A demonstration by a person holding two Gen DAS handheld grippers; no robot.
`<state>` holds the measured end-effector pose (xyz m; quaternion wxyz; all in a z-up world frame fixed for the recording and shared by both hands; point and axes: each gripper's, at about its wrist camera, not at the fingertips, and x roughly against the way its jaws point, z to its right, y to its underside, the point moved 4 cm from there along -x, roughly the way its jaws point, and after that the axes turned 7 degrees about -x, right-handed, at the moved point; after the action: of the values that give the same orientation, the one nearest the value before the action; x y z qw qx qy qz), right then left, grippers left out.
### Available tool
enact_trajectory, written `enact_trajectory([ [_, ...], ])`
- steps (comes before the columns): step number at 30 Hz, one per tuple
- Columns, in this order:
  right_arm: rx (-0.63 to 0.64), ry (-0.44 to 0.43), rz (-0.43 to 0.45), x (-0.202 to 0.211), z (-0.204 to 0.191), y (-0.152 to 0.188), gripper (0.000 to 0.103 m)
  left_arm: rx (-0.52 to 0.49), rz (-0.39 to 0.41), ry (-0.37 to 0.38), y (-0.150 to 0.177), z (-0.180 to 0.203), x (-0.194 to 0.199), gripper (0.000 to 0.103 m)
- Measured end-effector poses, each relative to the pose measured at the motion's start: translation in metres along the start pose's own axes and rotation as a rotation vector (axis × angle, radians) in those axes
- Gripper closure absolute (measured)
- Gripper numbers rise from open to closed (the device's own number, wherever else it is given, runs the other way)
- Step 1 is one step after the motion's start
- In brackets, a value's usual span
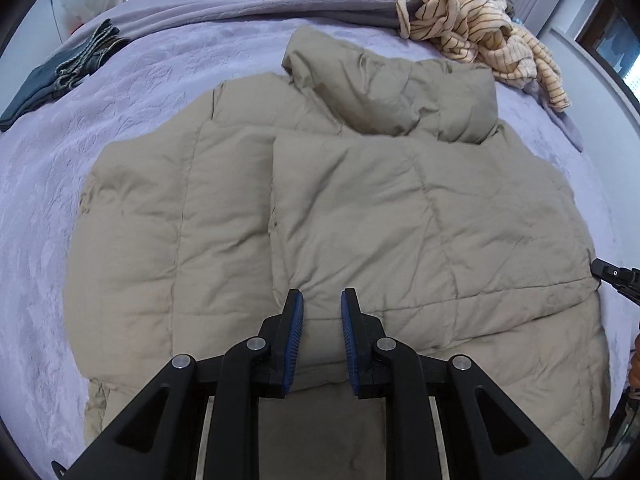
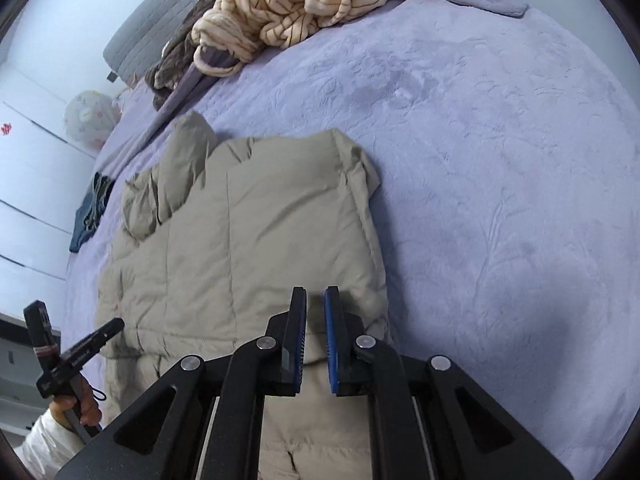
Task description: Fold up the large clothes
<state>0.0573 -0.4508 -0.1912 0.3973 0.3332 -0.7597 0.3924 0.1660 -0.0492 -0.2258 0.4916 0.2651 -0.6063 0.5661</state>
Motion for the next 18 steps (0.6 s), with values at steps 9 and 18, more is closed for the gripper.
enact_trajectory([
  [9,0.062,0.062,-0.025,-0.017,0.002,0.008,0.097,0.032,-0.006,-0.012,0.008,0.0,0.0,0.081],
  [18,0.008,0.05,-0.057,0.016,-0.001,0.025,0.081,0.059,-0.024,-0.065,0.014,0.002,0.028,0.081],
])
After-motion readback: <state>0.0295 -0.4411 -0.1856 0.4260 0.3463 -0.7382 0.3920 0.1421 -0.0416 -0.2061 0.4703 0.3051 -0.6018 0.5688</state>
